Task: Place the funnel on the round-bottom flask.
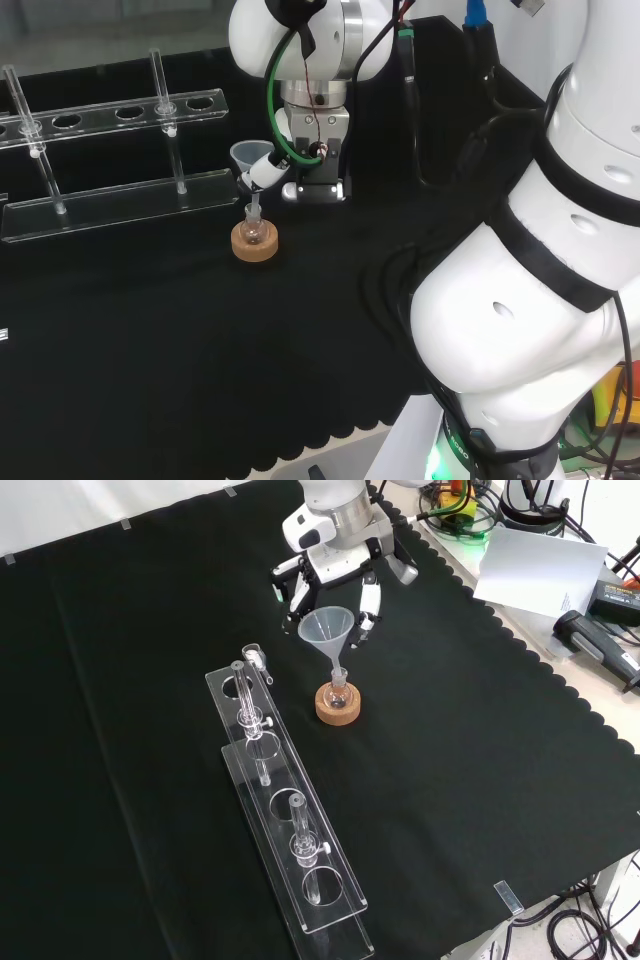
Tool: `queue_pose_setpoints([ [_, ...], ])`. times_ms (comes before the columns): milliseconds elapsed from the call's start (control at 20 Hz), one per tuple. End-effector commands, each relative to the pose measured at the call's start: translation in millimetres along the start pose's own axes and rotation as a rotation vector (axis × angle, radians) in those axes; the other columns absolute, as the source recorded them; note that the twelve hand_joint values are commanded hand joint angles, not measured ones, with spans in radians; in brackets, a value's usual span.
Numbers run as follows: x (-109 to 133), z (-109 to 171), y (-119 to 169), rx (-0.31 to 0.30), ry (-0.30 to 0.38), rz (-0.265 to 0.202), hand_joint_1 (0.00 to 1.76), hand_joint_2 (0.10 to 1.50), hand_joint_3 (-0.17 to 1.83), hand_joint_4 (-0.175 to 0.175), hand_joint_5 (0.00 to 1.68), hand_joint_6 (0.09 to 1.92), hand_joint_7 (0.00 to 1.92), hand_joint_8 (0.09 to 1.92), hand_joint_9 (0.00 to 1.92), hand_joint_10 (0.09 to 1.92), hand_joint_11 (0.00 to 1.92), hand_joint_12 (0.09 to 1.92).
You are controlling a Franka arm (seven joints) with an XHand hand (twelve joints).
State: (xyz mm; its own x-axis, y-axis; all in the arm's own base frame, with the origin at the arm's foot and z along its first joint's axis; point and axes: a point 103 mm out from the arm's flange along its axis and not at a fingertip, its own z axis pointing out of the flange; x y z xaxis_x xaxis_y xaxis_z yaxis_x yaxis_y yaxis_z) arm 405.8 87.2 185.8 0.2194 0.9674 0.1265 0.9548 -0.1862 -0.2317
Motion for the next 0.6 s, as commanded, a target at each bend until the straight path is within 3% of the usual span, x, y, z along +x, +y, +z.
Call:
queue_pose_setpoints([
  [50, 2, 4, 1, -0.051, 0.013, -0.003, 0.78, 0.55, 0.58, -0.003, 0.76, 0.21, 1.12, 0.30, 1.00, 0.22, 0.00, 1.38],
  [300, 2, 9, -1, -0.097, 0.020, -0.005, 0.78, 0.55, 0.59, -0.005, 0.76, 0.22, 1.12, 0.29, 1.00, 0.22, 0.00, 1.38],
  [600, 1, 17, -2, -0.102, 0.030, -0.008, 0.79, 0.55, 0.59, -0.006, 0.75, 0.22, 1.12, 0.29, 1.00, 0.21, 0.00, 1.38],
])
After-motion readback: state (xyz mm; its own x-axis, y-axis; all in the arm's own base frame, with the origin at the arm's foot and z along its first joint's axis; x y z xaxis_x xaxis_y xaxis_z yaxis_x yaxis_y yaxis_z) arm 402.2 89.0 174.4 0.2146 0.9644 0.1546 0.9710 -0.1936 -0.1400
